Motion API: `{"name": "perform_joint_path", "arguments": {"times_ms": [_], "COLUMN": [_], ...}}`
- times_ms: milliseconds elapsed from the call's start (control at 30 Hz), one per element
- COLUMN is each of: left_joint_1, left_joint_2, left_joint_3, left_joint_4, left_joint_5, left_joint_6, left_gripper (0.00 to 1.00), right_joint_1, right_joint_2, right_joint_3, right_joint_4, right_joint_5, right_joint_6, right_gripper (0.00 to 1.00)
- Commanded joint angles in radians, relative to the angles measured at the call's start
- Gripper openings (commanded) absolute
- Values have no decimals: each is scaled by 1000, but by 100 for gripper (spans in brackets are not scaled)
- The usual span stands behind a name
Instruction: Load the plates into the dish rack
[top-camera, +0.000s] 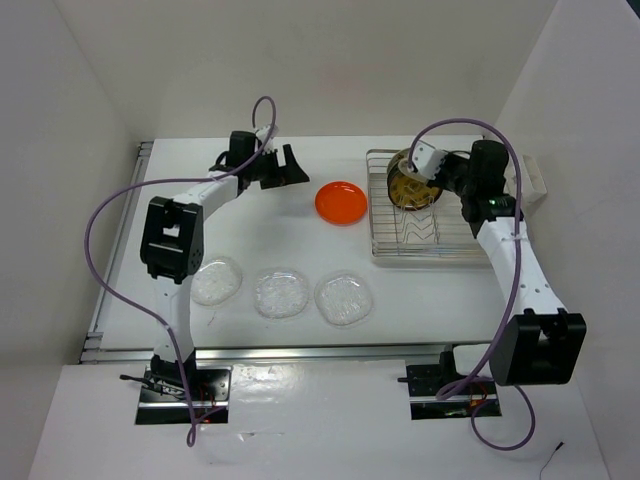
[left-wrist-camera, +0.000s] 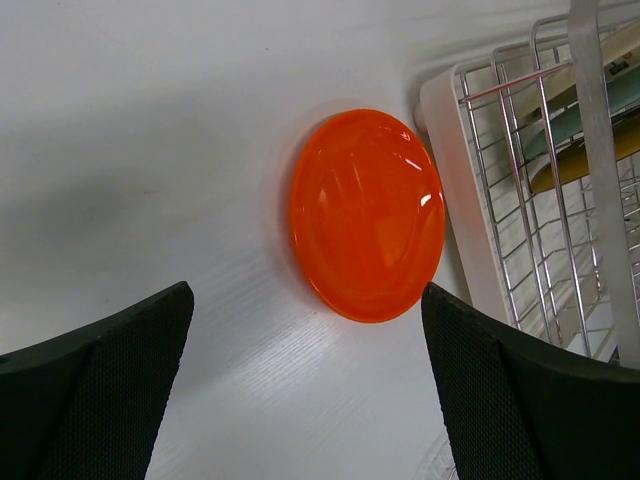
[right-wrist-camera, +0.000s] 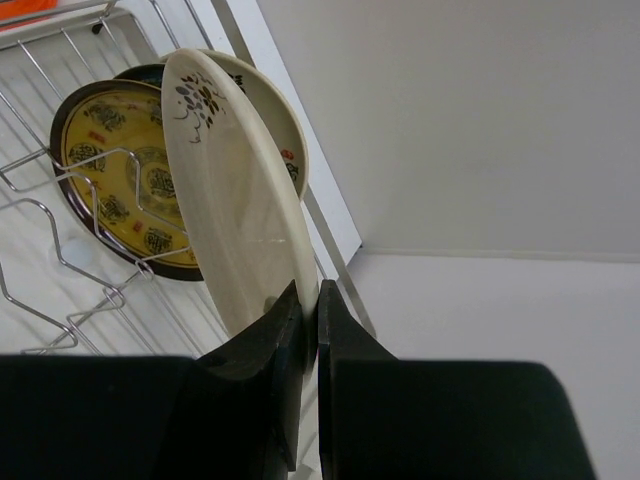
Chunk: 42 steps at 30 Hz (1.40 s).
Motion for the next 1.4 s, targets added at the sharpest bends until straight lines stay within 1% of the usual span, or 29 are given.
{"name": "perform_joint_path", "arguments": {"times_ms": [0, 100, 200, 333, 500, 667, 800, 833, 900, 967, 1000, 1033, 1100, 1133, 1167, 1200, 1233, 1267, 1333, 1367], "left_joint_1": [2, 2, -7, -7, -17, -47, -66, -76, -87, -96, -105, -106, -115, -115, -127, -127, -136, -136, -145, -145], "left_joint_2": [23, 46, 66, 86, 115, 145, 165, 175, 185, 195, 195, 204, 216, 216, 228, 228, 228, 228, 228, 228], "left_joint_3": [40, 40, 40, 40, 40, 40, 30, 30, 40, 40, 40, 40, 52, 64, 76, 76, 76, 86, 86, 74], "left_joint_4": [62, 82, 94, 113, 145, 179, 191, 191, 191, 191, 200, 200, 200, 187, 162, 151, 141, 130, 117, 117], "left_joint_5": [-11, -11, -11, -2, 18, 18, -39, -49, -80, -109, -109, -109, -109, -109, -122, -122, -122, -131, -142, -155], "left_joint_6": [-52, -72, -94, -112, -143, -213, -245, -258, -275, -301, -301, -313, -313, -313, -313, -313, -313, -313, -313, -313], "left_gripper": [100, 100, 100, 100, 100, 100, 100, 98, 98, 97, 96, 96, 92, 92, 91, 89, 87, 84, 79, 73], "right_joint_1": [-11, -11, -11, -11, -11, -11, -11, -11, -11, -11, -11, -11, -11, -11, -11, -11, -11, -11, -11, -11], "right_joint_2": [9, 43, 52, 43, 43, 61, 97, 106, 106, 115, 115, 115, 104, 94, 80, 71, 60, 34, 5, -21], "right_joint_3": [4, 28, 19, -48, -91, -125, -114, -123, -123, -113, -113, -100, -65, -47, -13, -1, 9, 9, 9, -4], "right_joint_4": [46, 2, -8, 72, 106, 166, 189, 189, 218, 236, 236, 245, 236, 226, 207, 192, 183, 183, 244, 265], "right_joint_5": [-40, -80, -100, -100, -100, -109, -109, -109, -109, -109, -109, -118, -138, -156, -210, -239, -270, -316, -348, -368], "right_joint_6": [-70, -70, -70, -79, -119, -133, -111, -94, -45, 39, 65, 138, 238, 343, 384, 425, 502, 534, 608, 671], "right_gripper": [0, 0, 0, 0, 0, 0, 1, 6, 22, 29, 38, 49, 54, 57, 62, 65, 68, 69, 70, 70]}}
